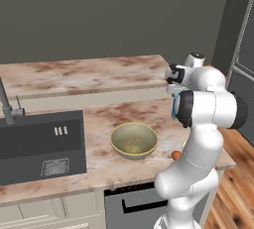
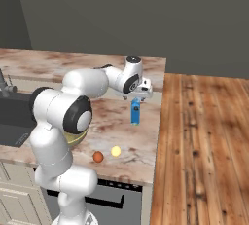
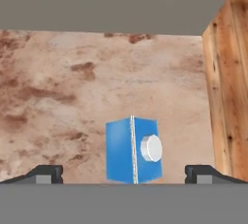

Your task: Gather the eggs and milk located in the vicinity of the sink area and place them right next to the bowl.

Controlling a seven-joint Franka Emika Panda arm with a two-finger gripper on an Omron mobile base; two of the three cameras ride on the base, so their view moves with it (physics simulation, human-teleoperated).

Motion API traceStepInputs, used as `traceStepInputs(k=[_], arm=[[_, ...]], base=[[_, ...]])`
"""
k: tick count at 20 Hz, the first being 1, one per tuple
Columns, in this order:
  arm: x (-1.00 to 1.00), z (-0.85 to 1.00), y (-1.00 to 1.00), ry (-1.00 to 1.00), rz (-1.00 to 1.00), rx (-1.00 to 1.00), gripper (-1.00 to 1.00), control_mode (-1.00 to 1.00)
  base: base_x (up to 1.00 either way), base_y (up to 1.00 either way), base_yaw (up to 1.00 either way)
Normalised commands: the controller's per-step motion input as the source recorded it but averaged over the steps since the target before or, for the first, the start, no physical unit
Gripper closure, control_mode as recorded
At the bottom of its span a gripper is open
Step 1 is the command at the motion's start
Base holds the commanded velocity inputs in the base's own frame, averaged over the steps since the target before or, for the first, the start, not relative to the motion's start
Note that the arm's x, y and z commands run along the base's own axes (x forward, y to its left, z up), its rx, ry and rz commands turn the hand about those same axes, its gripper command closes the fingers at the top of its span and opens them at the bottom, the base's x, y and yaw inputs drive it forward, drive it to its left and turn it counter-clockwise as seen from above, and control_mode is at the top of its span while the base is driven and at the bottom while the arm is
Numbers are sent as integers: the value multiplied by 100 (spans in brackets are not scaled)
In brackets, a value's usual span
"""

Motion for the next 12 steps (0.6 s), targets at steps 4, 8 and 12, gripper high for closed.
traceStepInputs(k=[4, 8, 12], arm=[[20, -15, 0, 0, 0, 0, -100, -100], [10, -15, 0, 0, 0, 0, -100, -100], [1, -12, 0, 0, 0, 0, -100, -100]], base=[[0, 0, 0], [0, 0, 0], [0, 0, 0]])
